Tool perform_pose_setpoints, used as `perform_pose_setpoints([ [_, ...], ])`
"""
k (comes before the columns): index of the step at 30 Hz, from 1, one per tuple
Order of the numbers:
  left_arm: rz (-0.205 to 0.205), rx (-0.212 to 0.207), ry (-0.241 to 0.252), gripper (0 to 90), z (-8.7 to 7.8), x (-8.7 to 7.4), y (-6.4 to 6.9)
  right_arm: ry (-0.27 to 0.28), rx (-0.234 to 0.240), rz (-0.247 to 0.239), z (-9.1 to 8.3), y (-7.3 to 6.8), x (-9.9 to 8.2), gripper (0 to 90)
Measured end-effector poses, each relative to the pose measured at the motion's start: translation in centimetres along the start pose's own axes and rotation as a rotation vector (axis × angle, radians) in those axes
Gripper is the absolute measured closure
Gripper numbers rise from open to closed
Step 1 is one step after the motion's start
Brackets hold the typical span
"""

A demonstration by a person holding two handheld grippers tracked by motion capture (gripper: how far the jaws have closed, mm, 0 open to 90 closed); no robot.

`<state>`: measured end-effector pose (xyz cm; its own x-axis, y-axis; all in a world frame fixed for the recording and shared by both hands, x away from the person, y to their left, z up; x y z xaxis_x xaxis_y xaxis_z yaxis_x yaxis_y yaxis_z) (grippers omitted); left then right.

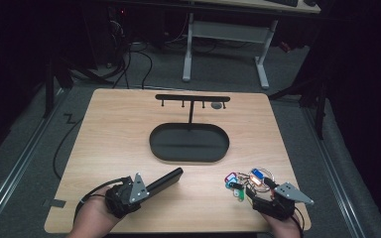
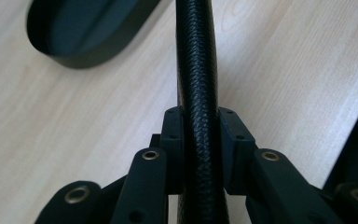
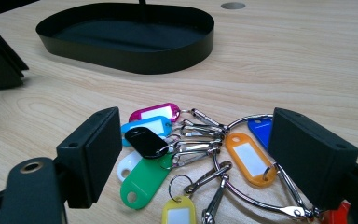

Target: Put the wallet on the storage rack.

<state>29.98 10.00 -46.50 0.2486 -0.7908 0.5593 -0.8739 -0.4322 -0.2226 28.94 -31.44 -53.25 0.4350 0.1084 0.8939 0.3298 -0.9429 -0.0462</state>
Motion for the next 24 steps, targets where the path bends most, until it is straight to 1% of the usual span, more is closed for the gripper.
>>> perform_pose_setpoints([
  [2,0.030,0.010,0.016,74.7,-0.3,0.4,-0.2,-0.001,0.001,-0.003,0.0,0.0,0.0,17.6],
  [4,0.061,0.033,0.030,74.8,-0.5,1.0,-0.4,-0.002,0.002,-0.002,0.1,0.0,0.0,17.7],
  [9,0.122,0.057,0.049,74.7,-0.6,2.3,-1.4,-0.003,-0.001,-0.002,0.0,0.0,-0.1,17.7],
  [12,0.157,0.069,0.068,74.7,-0.3,3.1,-2.0,-0.003,-0.003,0.000,0.0,0.1,-0.1,17.7],
  [14,0.197,0.087,0.079,74.7,0.1,3.8,-2.4,-0.005,-0.002,0.000,-0.1,0.1,-0.1,17.7],
  [18,0.235,0.123,0.085,74.6,0.8,5.3,-3.3,-0.004,-0.009,0.005,-0.3,0.3,-0.3,17.7],
  [19,0.250,0.131,0.090,74.7,1.1,5.9,-3.6,-0.004,-0.010,0.005,-0.4,0.4,-0.3,17.7],
  [20,0.259,0.132,0.094,74.6,1.3,6.2,-3.9,-0.004,-0.013,0.008,-0.5,0.5,-0.4,17.7],
  [21,0.259,0.132,0.094,74.6,1.3,6.2,-3.9,-0.004,-0.013,0.008,-0.5,0.5,-0.4,17.7],
  [23,0.290,0.148,0.113,74.6,1.8,7.0,-4.3,-0.004,-0.017,0.012,-0.6,0.6,-0.4,17.7],
  [24,0.299,0.154,0.120,74.6,1.9,7.2,-4.5,-0.003,-0.018,0.015,-0.7,0.7,-0.5,17.7],
])
Point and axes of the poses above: each handheld gripper's, and its own axes: z roughly forward along the jaws, x roughly out of its top, y roughly to its right, the point moved 4 cm from there along z, roughly forward along the jaws, and after that the axes turned 3 degrees about -x, right-handed, at the moved point
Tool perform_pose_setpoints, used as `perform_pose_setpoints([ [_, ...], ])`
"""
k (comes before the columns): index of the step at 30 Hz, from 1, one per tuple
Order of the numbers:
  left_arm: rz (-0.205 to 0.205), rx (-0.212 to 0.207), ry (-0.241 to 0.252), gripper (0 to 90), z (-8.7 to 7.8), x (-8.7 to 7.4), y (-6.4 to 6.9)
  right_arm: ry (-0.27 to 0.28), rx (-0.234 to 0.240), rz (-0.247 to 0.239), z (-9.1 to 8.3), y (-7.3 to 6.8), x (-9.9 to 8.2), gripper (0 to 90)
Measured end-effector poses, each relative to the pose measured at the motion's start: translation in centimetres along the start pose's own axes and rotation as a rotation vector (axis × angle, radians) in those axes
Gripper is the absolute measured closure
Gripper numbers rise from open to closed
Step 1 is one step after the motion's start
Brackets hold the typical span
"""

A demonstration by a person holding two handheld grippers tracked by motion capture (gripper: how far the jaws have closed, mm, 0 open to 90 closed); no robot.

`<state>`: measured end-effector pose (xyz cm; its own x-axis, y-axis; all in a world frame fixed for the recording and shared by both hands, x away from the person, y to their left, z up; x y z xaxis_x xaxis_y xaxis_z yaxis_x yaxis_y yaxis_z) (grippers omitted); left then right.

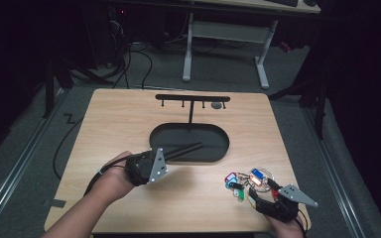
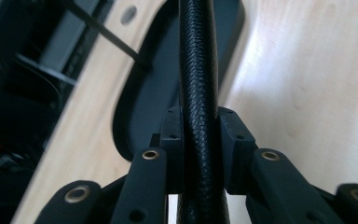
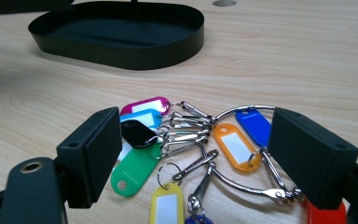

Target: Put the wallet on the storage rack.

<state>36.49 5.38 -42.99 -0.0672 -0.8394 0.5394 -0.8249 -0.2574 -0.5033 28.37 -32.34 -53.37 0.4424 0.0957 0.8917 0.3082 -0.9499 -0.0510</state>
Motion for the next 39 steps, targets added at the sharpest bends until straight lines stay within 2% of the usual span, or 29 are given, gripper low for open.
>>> perform_pose_setpoints([
  [6,0.030,0.056,0.059,74.6,1.9,1.3,-1.3,0.002,-0.011,0.001,-0.4,0.3,-0.2,17.7],
  [9,0.050,0.067,0.078,74.6,3.0,1.7,-1.7,0.001,-0.014,0.006,-0.5,0.4,-0.3,17.7],
  [16,0.079,0.092,0.063,74.6,5.9,1.7,-2.4,-0.001,-0.009,0.004,-0.6,0.3,-0.3,17.7],
  [17,0.086,0.099,0.072,74.6,6.4,1.7,-2.4,-0.002,-0.008,0.004,-0.5,0.3,-0.3,17.7],
  [20,0.122,0.109,0.051,74.6,7.3,1.6,-2.7,-0.004,-0.003,0.001,-0.5,0.3,-0.3,17.7],
  [23,0.119,0.111,0.062,74.6,8.2,1.5,-3.1,-0.003,0.000,0.002,-0.5,0.3,-0.3,17.7],
  [25,0.123,0.101,0.050,74.6,9.1,1.4,-3.5,-0.001,-0.001,0.006,-0.5,0.3,-0.3,17.7],
  [27,0.146,0.095,0.026,74.6,9.5,1.3,-3.6,0.000,0.001,0.006,-0.4,0.4,-0.3,17.7],
  [31,0.152,0.066,0.033,74.6,10.5,1.2,-3.7,-0.001,0.001,0.010,-0.4,0.5,-0.3,17.7],
  [33,0.164,0.067,0.011,74.6,11.0,1.4,-3.7,-0.001,0.004,0.010,-0.4,0.5,-0.3,17.7],
  [35,0.182,0.058,0.017,74.6,11.7,1.4,-3.7,0.001,0.005,0.012,-0.4,0.5,-0.3,17.7],
  [39,0.183,0.059,0.004,74.4,12.6,0.8,-3.9,0.003,0.007,0.014,-0.4,0.5,-0.3,17.7],
])
Point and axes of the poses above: each handheld gripper's, and its own axes: z roughly forward along the jaws, x roughly out of its top, y roughly to its right, the point moved 4 cm from there along z, roughly forward along the jaws, and after that the axes turned 3 degrees about -x, right-handed, at the moved point
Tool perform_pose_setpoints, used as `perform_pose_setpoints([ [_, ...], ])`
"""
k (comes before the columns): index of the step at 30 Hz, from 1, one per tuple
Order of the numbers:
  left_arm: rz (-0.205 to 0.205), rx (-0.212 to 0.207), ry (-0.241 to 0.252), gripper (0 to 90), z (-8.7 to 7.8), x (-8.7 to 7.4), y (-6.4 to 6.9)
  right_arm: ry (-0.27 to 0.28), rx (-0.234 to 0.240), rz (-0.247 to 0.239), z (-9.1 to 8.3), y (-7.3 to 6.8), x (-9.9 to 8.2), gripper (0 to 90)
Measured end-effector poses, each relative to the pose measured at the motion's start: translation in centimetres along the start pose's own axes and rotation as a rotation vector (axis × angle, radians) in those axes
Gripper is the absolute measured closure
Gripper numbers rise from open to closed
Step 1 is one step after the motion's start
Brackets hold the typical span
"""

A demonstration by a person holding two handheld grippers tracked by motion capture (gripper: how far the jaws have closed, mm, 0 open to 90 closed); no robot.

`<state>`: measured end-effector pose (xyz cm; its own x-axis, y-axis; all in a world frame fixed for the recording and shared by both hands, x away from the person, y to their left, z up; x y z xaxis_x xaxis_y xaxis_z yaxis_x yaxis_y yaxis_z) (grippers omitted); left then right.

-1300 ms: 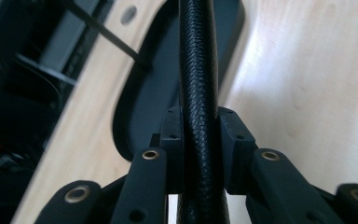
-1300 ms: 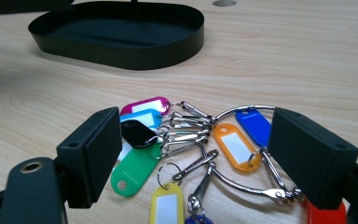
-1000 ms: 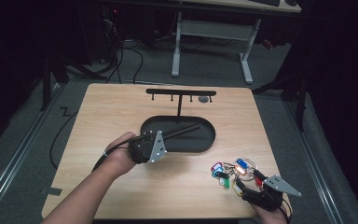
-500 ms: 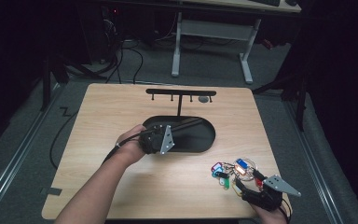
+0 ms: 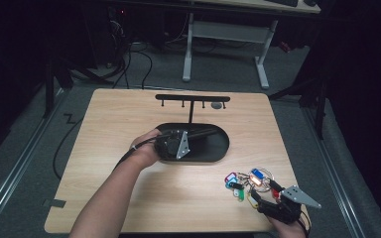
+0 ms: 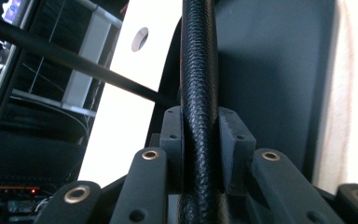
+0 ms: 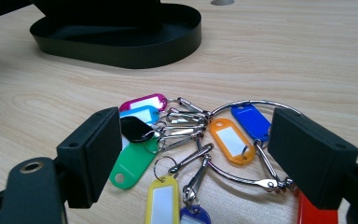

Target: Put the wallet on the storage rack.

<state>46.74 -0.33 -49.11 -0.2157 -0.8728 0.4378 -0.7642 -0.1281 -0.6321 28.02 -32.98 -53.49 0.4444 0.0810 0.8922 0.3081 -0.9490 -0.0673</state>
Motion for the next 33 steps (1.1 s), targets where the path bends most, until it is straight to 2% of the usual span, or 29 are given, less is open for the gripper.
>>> perform_pose_setpoints([
  [3,-0.010,0.005,-0.006,74.4,0.4,-0.5,-0.4,-0.002,0.002,0.002,0.1,0.0,0.0,17.7],
  [5,-0.021,-0.002,-0.028,74.2,0.7,-0.9,-0.6,-0.005,0.004,0.004,0.1,0.0,-0.1,17.7],
  [9,0.004,-0.010,-0.078,73.6,1.4,-1.4,-0.5,-0.007,0.005,0.003,0.1,0.1,-0.1,17.7],
  [13,-0.034,-0.013,-0.093,71.4,1.5,-1.2,-0.6,-0.008,0.005,0.002,0.1,0.1,-0.1,17.7],
  [15,-0.059,-0.014,-0.090,67.2,1.4,-1.1,-0.7,-0.013,0.004,0.004,0.2,0.0,-0.2,17.7],
  [16,-0.109,-0.032,-0.094,65.2,1.4,-1.1,-0.8,-0.014,0.006,0.002,0.2,0.0,-0.2,17.7],
  [17,-0.109,-0.032,-0.094,61.9,1.4,-1.1,-0.8,-0.014,0.006,0.002,0.2,0.0,-0.2,17.7],
  [20,-0.162,-0.062,-0.109,57.6,1.3,-1.1,-0.8,-0.017,0.008,-0.002,0.2,0.0,-0.2,17.7],
  [23,-0.183,-0.078,-0.107,54.9,1.1,-0.9,-0.7,-0.018,0.008,-0.002,0.2,0.0,-0.2,17.7],
  [26,-0.213,-0.098,-0.084,53.3,0.7,-0.7,-0.7,-0.017,0.008,-0.003,0.2,0.0,-0.2,17.7],
  [28,-0.238,-0.096,-0.066,52.9,0.3,-0.6,-0.7,-0.018,0.008,-0.002,0.2,-0.1,-0.2,17.7],
  [33,-0.228,-0.094,-0.085,53.9,0.2,-0.6,-0.4,-0.018,0.009,-0.006,0.3,-0.2,-0.1,17.7],
])
Point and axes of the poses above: each handheld gripper's, and its own axes: z roughly forward along the jaws, x roughly out of its top, y roughly to its right, the point moved 4 cm from there along z, roughly forward along the jaws, and after that the axes turned 3 degrees about -x, right-handed, at the moved point
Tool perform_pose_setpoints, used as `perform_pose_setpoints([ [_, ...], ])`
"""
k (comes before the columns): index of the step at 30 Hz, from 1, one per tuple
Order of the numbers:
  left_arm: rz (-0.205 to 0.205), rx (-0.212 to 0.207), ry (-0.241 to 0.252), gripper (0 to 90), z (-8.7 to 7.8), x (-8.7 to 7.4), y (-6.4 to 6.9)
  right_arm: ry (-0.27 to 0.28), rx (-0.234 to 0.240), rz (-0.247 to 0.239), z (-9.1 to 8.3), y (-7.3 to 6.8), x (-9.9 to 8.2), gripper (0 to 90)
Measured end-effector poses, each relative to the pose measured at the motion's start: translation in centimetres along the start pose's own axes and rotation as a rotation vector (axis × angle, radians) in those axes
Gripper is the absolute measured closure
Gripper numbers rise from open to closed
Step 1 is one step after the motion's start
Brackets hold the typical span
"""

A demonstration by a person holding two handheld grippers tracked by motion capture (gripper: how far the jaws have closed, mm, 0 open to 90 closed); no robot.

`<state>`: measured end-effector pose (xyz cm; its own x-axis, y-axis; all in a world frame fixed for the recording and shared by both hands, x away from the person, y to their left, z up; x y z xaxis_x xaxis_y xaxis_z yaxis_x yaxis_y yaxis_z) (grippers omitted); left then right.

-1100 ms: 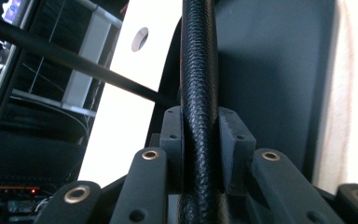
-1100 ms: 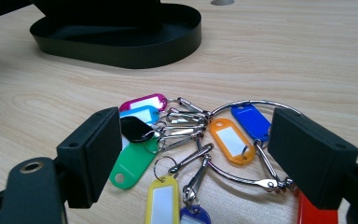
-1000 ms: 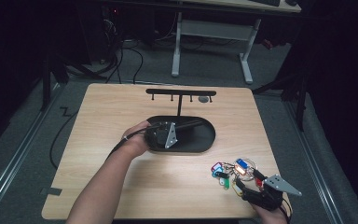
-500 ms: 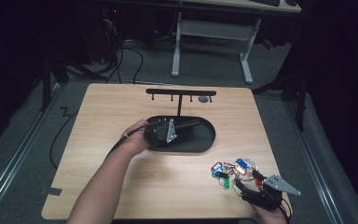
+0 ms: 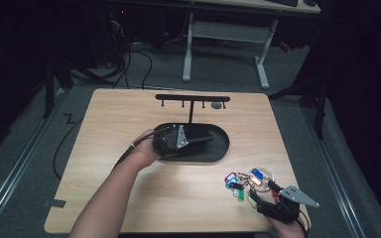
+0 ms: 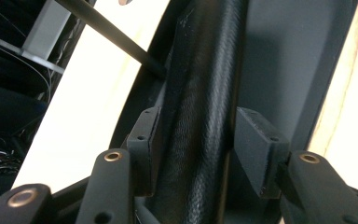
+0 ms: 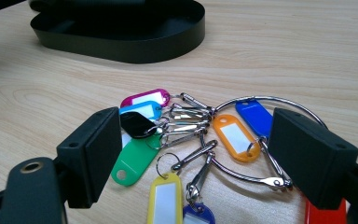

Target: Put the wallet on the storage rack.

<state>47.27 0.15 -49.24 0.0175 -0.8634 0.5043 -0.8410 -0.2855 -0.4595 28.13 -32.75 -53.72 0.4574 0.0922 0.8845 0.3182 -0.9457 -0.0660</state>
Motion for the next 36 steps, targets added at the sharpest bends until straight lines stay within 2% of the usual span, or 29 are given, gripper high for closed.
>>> perform_pose_setpoints([
  [3,-0.055,-0.009,0.027,53.6,0.0,-0.2,-0.1,0.002,-0.001,0.002,0.0,0.0,0.0,17.7],
  [7,-0.066,-0.016,0.012,52.6,-0.3,-0.8,0.2,0.001,0.000,0.000,0.1,0.1,0.0,17.8],
  [9,-0.081,-0.010,0.036,53.2,-0.8,-1.0,0.5,-0.002,0.000,0.000,0.1,0.0,0.0,17.8],
  [13,-0.149,-0.025,0.084,53.5,-2.4,-1.8,1.3,-0.002,0.004,-0.012,0.3,0.0,0.1,17.9],
  [16,-0.152,-0.022,0.083,52.7,-3.0,-2.3,1.9,-0.001,0.003,-0.012,0.3,-0.1,0.1,17.9],
  [18,-0.170,-0.025,0.102,51.6,-3.7,-2.9,2.6,-0.003,0.002,-0.009,0.3,-0.1,0.1,18.0],
  [19,-0.200,-0.023,0.116,49.1,-4.2,-3.6,3.1,-0.002,-0.001,-0.005,0.3,0.0,0.1,18.1],
  [20,-0.200,-0.023,0.116,48.1,-4.2,-3.6,3.1,-0.002,-0.001,-0.005,0.3,0.0,0.1,18.1],
  [21,-0.226,-0.028,0.125,48.1,-4.7,-4.2,3.6,-0.002,-0.002,-0.004,0.3,0.0,0.1,18.1],
  [24,-0.251,-0.022,0.138,46.8,-5.6,-5.3,4.5,-0.002,-0.011,-0.001,0.3,0.1,0.1,18.1],
  [28,-0.313,-0.044,0.158,46.6,-7.0,-7.1,5.9,-0.009,-0.007,0.000,0.3,0.1,0.1,18.1],
  [30,-0.367,-0.054,0.173,46.2,-7.7,-8.1,6.7,-0.012,-0.009,0.004,0.3,0.1,0.1,18.1],
  [32,-0.396,-0.055,0.184,46.1,-8.2,-8.9,7.3,-0.013,-0.011,0.011,0.2,0.2,0.1,18.4],
  [34,-0.416,-0.054,0.191,46.1,-8.7,-9.7,7.9,-0.012,-0.013,-0.002,0.2,0.2,0.1,19.6],
  [36,-0.451,-0.058,0.189,45.5,-9.1,-10.7,8.5,-0.024,-0.007,-0.004,0.3,0.1,0.1,19.7],
])
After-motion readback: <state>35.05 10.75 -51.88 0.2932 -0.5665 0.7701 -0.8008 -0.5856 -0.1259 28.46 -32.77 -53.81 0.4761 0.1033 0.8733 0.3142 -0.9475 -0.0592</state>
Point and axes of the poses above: each handheld gripper's, and its own axes: z roughly forward along the jaws, x roughly out of its top, y roughly to its right, the point moved 4 cm from there along z, roughly forward along the jaws, and after that the axes turned 3 degrees about -x, right-handed, at the moved point
